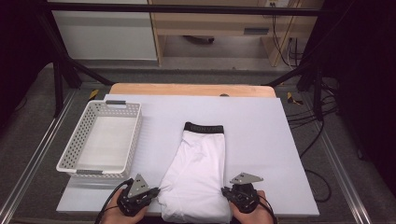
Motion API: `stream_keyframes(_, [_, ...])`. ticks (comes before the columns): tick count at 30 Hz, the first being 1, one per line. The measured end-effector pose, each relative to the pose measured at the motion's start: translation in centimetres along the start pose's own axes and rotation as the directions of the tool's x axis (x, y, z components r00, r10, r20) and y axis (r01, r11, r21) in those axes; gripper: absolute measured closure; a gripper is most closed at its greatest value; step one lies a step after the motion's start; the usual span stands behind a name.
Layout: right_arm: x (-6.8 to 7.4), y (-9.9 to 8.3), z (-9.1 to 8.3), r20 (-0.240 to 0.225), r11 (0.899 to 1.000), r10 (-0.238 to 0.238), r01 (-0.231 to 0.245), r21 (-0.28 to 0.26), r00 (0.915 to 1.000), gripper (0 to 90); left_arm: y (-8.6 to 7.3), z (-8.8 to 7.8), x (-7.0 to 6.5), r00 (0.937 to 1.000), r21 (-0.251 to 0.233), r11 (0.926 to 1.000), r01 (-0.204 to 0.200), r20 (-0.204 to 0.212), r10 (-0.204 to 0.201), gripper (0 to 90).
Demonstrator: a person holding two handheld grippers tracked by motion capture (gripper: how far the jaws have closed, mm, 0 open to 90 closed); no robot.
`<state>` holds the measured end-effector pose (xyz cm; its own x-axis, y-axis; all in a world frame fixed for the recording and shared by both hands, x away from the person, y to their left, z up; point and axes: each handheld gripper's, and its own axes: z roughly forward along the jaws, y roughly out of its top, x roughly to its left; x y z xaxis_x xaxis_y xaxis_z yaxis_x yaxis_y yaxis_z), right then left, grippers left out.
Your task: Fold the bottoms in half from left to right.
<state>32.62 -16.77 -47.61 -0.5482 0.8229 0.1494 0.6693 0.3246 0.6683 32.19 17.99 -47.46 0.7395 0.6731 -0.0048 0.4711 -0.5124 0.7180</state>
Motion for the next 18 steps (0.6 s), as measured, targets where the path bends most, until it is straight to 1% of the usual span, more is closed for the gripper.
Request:
stream_keyframes(4, [-0.08,-0.02,-0.02,0.000,1.000,0.003,-0.003,-0.002,1.0000,82.8,-0.06,0.03,-0.03,1.0000,0.000,1.0000,0.001,0.002,-0.001,88.2])
stream_keyframes(6, [-0.12,0.00,-0.02,-0.002,1.000,-0.006,0.006,-0.006,1.0000,77.2,0.03,-0.06,0.08,1.0000,-0.020,0.9998,0.005,-0.007,-0.005,86.5])
stream_keyframes(7, [-0.07,0.01,0.00,-0.001,1.000,-0.012,0.012,-0.011,0.9999,74.2,0.09,-0.12,0.16,0.9998,-0.035,0.9994,0.008,-0.016,-0.009,83.5])
stream_keyframes(9, [0.03,0.10,0.05,0.019,0.999,-0.042,0.043,-0.022,0.9989,66.1,0.26,-0.30,0.27,0.9994,-0.066,0.9977,0.012,-0.032,-0.014,77.4])
stream_keyframes(11, [0.13,0.27,-0.01,0.040,0.998,-0.055,0.057,-0.039,0.9977,56.3,0.42,-0.37,0.29,0.9989,-0.092,0.9956,0.014,-0.043,-0.018,71.2])
stream_keyframes(14, [0.21,0.44,-0.06,0.087,0.995,-0.058,0.065,-0.076,0.9945,43.7,0.59,-0.28,0.07,0.9987,-0.121,0.9926,0.008,-0.049,-0.014,64.7])
stream_keyframes(17, [0.00,0.68,-0.08,0.126,0.992,-0.060,0.073,-0.104,0.9902,31.4,0.74,-0.13,-0.25,0.9985,-0.135,0.9908,-0.007,-0.055,0.000,59.5])
stream_keyframes(18, [0.00,0.68,-0.08,0.126,0.992,-0.060,0.073,-0.104,0.9902,31.4,0.74,-0.13,-0.25,0.9985,-0.135,0.9908,-0.007,-0.055,0.000,58.5])
